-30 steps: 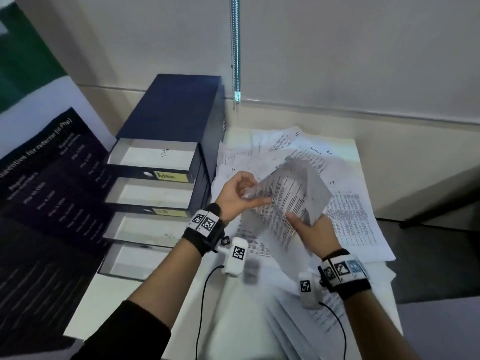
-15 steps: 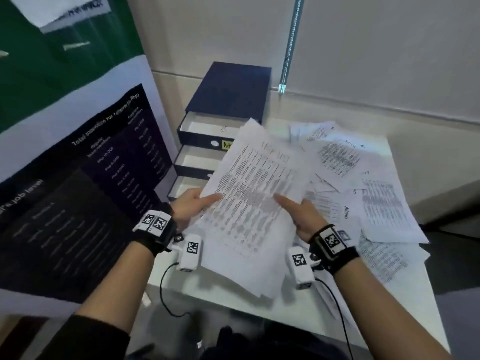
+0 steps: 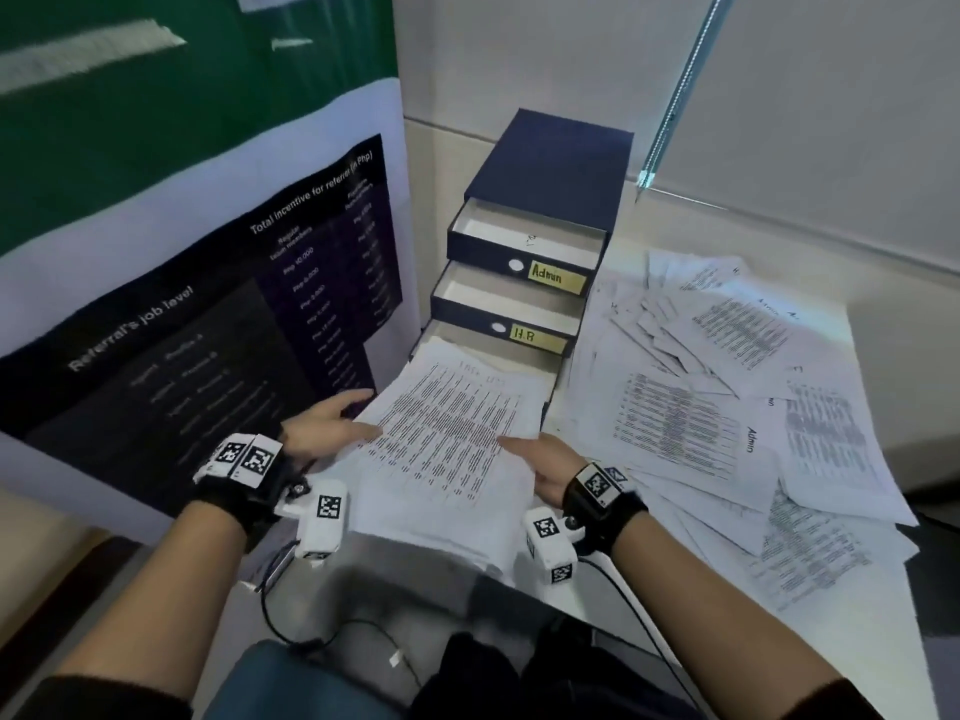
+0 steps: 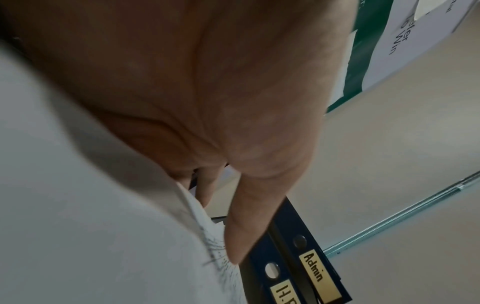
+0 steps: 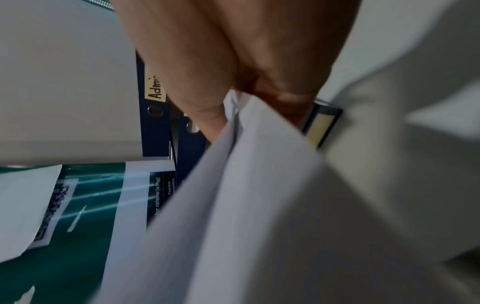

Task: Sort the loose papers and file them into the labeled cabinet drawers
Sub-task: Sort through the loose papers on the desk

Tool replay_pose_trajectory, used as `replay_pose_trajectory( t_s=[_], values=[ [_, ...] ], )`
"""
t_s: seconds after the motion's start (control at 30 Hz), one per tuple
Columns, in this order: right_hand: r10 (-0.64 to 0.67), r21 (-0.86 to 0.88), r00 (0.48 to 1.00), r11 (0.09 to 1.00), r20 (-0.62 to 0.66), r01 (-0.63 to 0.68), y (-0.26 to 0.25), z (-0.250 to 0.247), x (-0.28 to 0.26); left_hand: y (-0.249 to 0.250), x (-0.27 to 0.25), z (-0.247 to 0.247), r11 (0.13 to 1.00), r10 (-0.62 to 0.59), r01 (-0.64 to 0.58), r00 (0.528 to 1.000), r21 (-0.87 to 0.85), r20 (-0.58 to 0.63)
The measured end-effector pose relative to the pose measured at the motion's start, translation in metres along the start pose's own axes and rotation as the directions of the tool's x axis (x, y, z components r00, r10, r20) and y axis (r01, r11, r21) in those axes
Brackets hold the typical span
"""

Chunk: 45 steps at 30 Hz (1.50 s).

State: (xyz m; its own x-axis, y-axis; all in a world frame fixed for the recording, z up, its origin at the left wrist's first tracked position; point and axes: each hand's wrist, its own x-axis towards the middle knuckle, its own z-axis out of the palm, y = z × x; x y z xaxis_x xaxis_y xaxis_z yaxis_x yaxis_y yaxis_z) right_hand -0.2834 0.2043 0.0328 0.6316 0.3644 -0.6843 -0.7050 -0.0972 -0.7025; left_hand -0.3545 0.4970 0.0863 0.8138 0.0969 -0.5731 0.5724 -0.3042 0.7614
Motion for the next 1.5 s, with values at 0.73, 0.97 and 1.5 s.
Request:
replay_pose_trajectory(
  t_s=[0.73,0.97,1.5],
  values=[
    [0.246,0.041,0.969,0.968,0.038,-0.247,-0.061,-0.032,0.020,0.071,0.083,0.036,0.995,-0.088,0.086,0.995,-0.042,-0.049],
    [0.294,0.132,0.950,0.943,0.101,-0.306,-0.085,-0.047,0.052,0.073,0.121,0.036,0.980,-0.101,0.054,0.966,-0.193,-0.239],
    [0.133,0.367,0.991,0.923,-0.035,-0.111,-0.077,-0.181,0.027,0.166,0.128,0.108,0.828,0.128,-0.199,0.977,0.524,0.169]
  ],
)
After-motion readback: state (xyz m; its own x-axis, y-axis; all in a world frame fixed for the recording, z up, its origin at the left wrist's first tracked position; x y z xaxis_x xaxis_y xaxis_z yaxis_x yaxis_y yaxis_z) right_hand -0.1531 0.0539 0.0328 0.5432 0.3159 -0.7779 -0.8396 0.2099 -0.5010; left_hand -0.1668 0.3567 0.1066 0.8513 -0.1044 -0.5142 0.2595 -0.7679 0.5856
